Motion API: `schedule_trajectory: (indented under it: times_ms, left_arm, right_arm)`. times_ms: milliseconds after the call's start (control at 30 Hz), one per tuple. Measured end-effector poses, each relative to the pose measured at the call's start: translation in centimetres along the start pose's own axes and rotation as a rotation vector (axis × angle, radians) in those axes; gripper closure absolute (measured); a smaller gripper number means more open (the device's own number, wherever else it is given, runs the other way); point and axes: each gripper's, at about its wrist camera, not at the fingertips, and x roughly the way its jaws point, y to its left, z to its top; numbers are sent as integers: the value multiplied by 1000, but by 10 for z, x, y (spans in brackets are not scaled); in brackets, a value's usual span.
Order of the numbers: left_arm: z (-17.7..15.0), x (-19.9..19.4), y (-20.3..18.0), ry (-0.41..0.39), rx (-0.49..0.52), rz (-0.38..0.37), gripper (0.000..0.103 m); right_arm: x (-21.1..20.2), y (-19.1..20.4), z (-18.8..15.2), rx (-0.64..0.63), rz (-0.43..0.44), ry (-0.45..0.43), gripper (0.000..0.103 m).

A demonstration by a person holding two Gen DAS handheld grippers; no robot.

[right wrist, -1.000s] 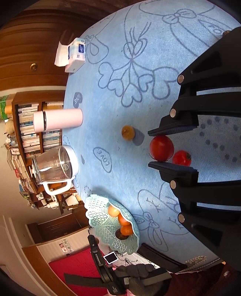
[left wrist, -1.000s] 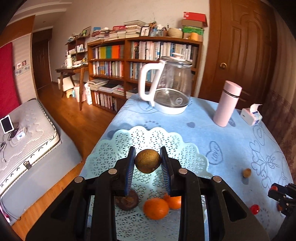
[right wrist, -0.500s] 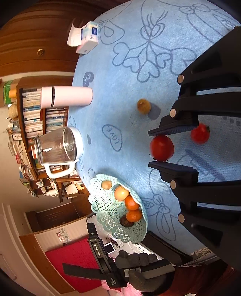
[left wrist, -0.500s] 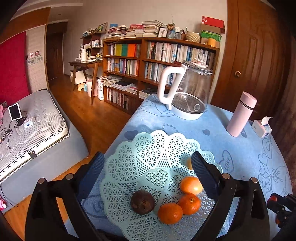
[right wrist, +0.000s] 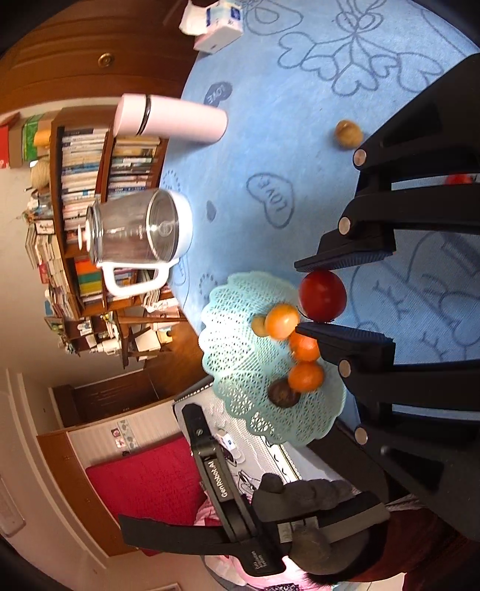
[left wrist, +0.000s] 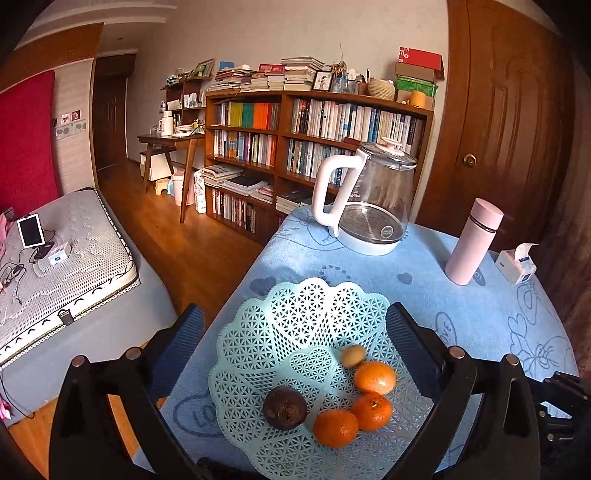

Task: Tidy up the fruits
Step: 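Lower the red tomato into the green basket and open the right tool, then move the right tool to the dark brown fruit and close on it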

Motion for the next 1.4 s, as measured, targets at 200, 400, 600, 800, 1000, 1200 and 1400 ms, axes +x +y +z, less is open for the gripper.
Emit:
schedule_trajectory:
  times_ms: [200,400,600,800,1000,1200,1400]
  left_arm:
    - [2,-3,5,-3,-22,-6,3]
    - [3,-5,6,-6,-26,-15,3]
    - [3,-3,9,7,-51,-23,3]
    - [1,-2,7,12,-55,-27,3]
    - [0,-1,3,15,-45,-36,3]
    - [-2,-1,1,17,-45,-42,3]
    - [-5,-2,-9,21,-24,-59,3]
  right_arm:
    - [22,17,14,-18,34,6,75]
    - [44,27,21,-19,49,21,74]
    - [41,18,18,39,48,-11,51]
    - [31,2,3,105,21,-30,40]
    - [29,-7,-6,161,10,-33,28]
    - [24,-13,-17,187,-13,-37,24]
    - [13,-27,-29,234,-38,-43,22]
